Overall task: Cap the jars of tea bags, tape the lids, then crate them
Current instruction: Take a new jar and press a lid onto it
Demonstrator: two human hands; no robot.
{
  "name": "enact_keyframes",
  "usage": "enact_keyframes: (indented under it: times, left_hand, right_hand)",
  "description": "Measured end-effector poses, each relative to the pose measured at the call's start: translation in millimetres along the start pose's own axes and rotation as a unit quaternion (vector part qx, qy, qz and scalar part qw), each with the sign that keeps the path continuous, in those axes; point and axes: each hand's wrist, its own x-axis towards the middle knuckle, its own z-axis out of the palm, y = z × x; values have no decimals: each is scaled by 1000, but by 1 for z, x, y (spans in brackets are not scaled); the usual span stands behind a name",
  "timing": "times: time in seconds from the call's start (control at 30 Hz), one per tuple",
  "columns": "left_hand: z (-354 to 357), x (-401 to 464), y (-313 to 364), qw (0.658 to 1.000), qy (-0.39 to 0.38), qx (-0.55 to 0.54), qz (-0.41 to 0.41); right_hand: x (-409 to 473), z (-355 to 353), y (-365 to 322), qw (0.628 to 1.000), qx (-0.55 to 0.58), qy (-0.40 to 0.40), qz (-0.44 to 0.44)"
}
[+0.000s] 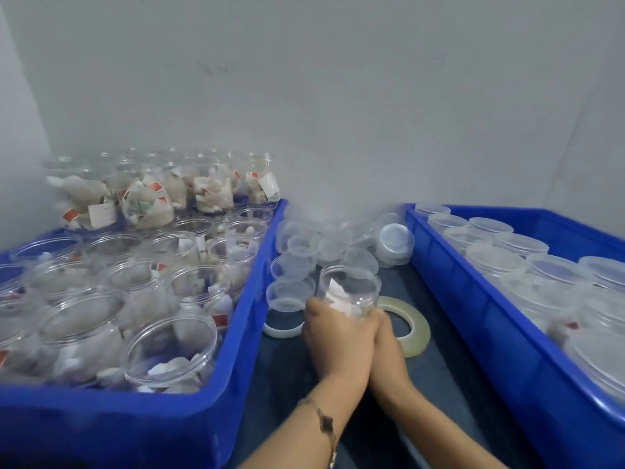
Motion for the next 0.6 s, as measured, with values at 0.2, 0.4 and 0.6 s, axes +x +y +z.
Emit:
enact_keyframes:
  times: [0.2,0.4,0.6]
  left_hand:
    - [-2,4,-27,998,8,47,34]
    - [4,24,-35,997,11,36,64]
    - [13,31,-48,993,73,-2,91]
  right_hand:
    - [1,-8,20,993,-111,-28,13]
    - [13,-14,31,970,-231,-79,-15]
    - [48,-12,43,954,-283,-90,-32]
